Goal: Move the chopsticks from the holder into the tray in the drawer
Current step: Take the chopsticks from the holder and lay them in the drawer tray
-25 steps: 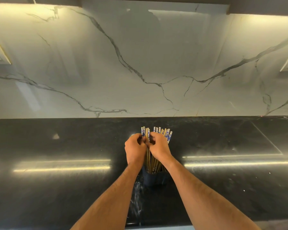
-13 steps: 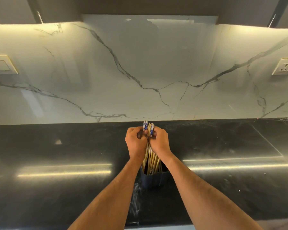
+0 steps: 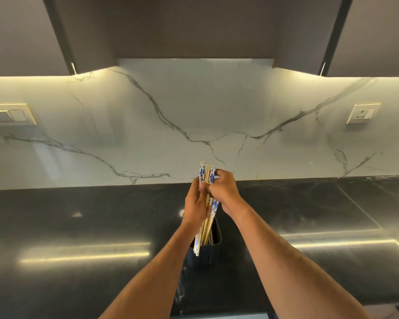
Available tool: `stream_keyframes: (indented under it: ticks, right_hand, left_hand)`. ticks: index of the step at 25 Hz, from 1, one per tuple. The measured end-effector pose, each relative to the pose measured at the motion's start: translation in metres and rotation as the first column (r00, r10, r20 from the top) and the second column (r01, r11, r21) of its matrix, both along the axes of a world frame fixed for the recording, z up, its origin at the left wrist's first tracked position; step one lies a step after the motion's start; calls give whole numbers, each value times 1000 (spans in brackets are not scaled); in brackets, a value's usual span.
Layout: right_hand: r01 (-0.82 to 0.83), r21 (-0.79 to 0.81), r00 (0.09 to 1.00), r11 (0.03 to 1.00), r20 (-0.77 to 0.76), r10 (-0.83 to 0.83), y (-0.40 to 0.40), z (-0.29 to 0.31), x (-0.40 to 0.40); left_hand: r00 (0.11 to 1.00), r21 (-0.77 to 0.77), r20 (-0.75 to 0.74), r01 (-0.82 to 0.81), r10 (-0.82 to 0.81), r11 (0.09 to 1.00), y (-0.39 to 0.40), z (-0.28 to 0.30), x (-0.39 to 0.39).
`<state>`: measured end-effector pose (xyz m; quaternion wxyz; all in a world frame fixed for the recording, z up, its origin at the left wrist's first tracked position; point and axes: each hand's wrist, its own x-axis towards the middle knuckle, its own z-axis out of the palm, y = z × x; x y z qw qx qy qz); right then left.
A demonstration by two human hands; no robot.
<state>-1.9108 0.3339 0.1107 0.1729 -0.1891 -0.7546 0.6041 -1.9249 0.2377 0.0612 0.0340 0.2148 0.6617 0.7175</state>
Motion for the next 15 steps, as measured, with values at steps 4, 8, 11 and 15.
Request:
stream_keyframes:
  ticks: [4, 8, 11, 15]
  right_hand:
    - [-27, -93, 996, 995, 78, 34, 8, 3, 31]
    - [-37, -74, 981, 997, 187, 50, 16, -2, 46]
    - [-41, -67, 971, 997, 234, 56, 17, -7, 53]
    - [-29, -39, 972, 999, 232, 38, 16, -13, 61]
  left_hand:
    - [998, -27, -23, -59, 58, 998, -4, -8, 32]
    - [999, -32, 36, -19, 21, 999, -6, -21, 55]
    - [998, -54, 59, -18, 22, 998, -7, -27, 66]
    - [997, -68, 82, 4, 2, 998, -9, -34, 80]
